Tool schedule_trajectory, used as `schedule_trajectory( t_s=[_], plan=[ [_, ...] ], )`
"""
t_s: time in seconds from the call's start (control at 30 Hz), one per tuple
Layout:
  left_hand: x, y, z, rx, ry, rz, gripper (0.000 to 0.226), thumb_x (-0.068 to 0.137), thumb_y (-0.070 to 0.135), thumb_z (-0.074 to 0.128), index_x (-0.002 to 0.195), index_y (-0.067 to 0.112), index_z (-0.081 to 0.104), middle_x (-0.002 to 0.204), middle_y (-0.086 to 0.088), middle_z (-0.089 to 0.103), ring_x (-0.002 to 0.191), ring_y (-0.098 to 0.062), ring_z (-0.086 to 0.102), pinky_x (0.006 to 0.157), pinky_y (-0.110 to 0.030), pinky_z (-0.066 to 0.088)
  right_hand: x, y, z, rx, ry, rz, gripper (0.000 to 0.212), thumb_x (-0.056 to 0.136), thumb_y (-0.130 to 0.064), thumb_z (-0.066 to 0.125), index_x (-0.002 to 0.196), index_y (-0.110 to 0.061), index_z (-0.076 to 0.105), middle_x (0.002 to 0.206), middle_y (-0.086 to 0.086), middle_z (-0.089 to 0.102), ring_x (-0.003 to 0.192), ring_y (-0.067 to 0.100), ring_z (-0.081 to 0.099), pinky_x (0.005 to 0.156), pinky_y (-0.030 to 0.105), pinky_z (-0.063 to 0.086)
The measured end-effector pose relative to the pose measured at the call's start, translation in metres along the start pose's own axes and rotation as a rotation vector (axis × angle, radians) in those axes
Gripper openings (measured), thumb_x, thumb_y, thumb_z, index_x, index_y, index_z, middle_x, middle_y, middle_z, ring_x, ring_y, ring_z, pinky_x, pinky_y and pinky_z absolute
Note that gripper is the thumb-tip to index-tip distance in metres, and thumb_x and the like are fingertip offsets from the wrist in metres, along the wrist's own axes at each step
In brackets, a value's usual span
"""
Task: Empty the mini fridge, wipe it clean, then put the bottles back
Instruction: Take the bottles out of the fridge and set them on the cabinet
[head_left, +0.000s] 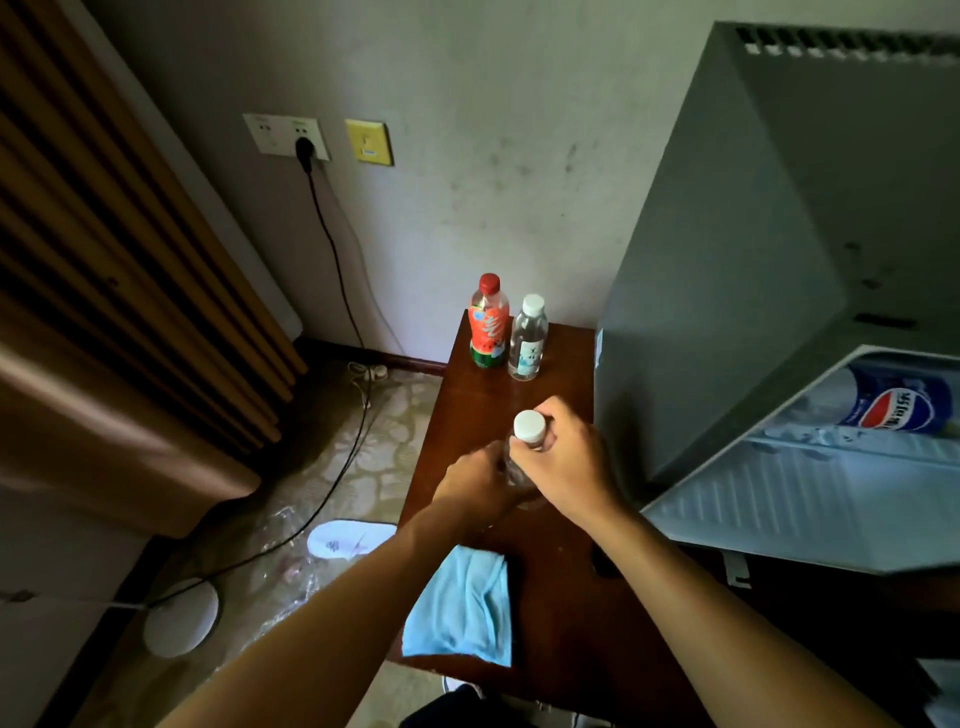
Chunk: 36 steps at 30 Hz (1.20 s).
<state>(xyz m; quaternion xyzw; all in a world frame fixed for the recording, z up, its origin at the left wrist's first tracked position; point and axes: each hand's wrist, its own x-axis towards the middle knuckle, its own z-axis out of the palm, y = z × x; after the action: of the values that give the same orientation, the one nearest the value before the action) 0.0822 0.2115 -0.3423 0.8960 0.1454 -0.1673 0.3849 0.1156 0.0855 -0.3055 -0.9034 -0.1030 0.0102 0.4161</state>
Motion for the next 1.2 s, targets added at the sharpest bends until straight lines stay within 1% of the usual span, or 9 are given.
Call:
schedule_trajectory(
  t_s=[0.17,0.27,0.37,0.5,0.63,0.8,0.97,1.07,1.2],
  plan=[
    [0.027,0.0,-0.016,-0.051,-0.045,0.058,0.06,0.075,0.049,0.077,0.126,0.034,0.05,0.119,0.006,0.065,0.092,-0.01,0.056,0.072,-0.024,0.042,0.021,-0.007,0.007,0.043,0.059,0.004,0.026,0.076,-0.024,0.076,0.094,-0.024,0.058,0.09,-0.008,0.068,0.086,0.012,0.065,0.07,0.029,0.056],
    [0.044,0.002,-0.022,-0.064,-0.058,0.067,0.062,0.08,0.042,0.075,0.134,0.032,0.044,0.126,0.002,0.063,0.099,-0.015,0.059,0.077,-0.03,0.05,0.034,-0.011,0.014,0.057,0.073,0.038,0.031,0.078,-0.023,0.075,0.104,-0.023,0.059,0.103,-0.005,0.069,0.093,0.009,0.064,0.074,0.028,0.058],
    [0.061,0.002,-0.025,-0.011,-0.046,0.077,0.066,0.087,0.037,0.071,0.143,0.028,0.038,0.138,-0.002,0.056,0.118,-0.025,0.058,0.094,-0.041,0.053,0.045,-0.011,0.022,0.039,0.095,0.07,0.034,0.08,-0.025,0.074,0.111,-0.023,0.06,0.107,-0.005,0.069,0.095,0.006,0.062,0.074,0.021,0.055],
    [0.085,0.002,-0.023,0.013,-0.081,0.054,0.069,0.091,0.034,0.066,0.149,0.027,0.03,0.147,-0.007,0.047,0.128,-0.03,0.053,0.101,-0.045,0.049,0.063,-0.006,0.033,-0.033,0.089,0.155,0.033,0.082,-0.03,0.072,0.112,-0.029,0.058,0.108,-0.009,0.067,0.099,0.008,0.058,0.082,0.031,0.055],
    [0.11,0.008,-0.02,0.01,-0.121,0.066,0.067,0.092,0.028,0.065,0.149,0.025,0.03,0.145,-0.008,0.047,0.126,-0.031,0.053,0.099,-0.044,0.05,0.088,0.001,0.038,-0.122,0.163,0.248,0.024,0.083,-0.031,0.068,0.105,-0.031,0.058,0.095,-0.012,0.06,0.089,0.007,0.054,0.073,0.025,0.046],
    [0.129,0.013,-0.011,-0.008,-0.172,0.173,0.063,0.093,0.022,0.061,0.149,0.025,0.031,0.136,-0.011,0.057,0.119,-0.033,0.058,0.097,-0.042,0.048,0.113,0.013,0.048,-0.197,0.201,0.352,0.018,0.081,-0.025,0.066,0.097,-0.03,0.059,0.096,-0.004,0.059,0.09,0.015,0.056,0.073,0.032,0.051],
    [0.149,0.017,-0.006,-0.036,-0.222,0.17,0.069,0.096,0.029,0.057,0.155,0.031,0.021,0.135,-0.011,0.057,0.116,-0.033,0.059,0.089,-0.038,0.048,0.144,0.017,0.05,-0.228,0.259,0.496,0.016,0.086,-0.025,0.062,0.099,-0.032,0.059,0.099,-0.005,0.041,0.089,0.016,0.046,0.071,0.033,0.044],
    [0.16,0.022,-0.005,-0.061,-0.246,0.158,0.069,0.096,0.032,0.058,0.154,0.036,0.021,0.137,-0.007,0.057,0.118,-0.03,0.059,0.089,-0.037,0.049,0.164,0.02,0.047,-0.203,0.267,0.562,0.019,0.088,-0.023,0.058,0.105,-0.029,0.059,0.108,0.004,0.049,0.096,0.024,0.053,0.073,0.034,0.045],
    [0.171,0.025,-0.007,-0.066,-0.267,0.121,0.069,0.094,0.031,0.062,0.153,0.034,0.024,0.141,-0.006,0.055,0.125,-0.029,0.055,0.1,-0.041,0.048,0.188,0.024,0.041,-0.231,0.237,0.645,0.026,0.091,-0.019,0.05,0.115,-0.022,0.06,0.118,0.012,0.055,0.102,0.029,0.057,0.074,0.035,0.048]
  ],
)
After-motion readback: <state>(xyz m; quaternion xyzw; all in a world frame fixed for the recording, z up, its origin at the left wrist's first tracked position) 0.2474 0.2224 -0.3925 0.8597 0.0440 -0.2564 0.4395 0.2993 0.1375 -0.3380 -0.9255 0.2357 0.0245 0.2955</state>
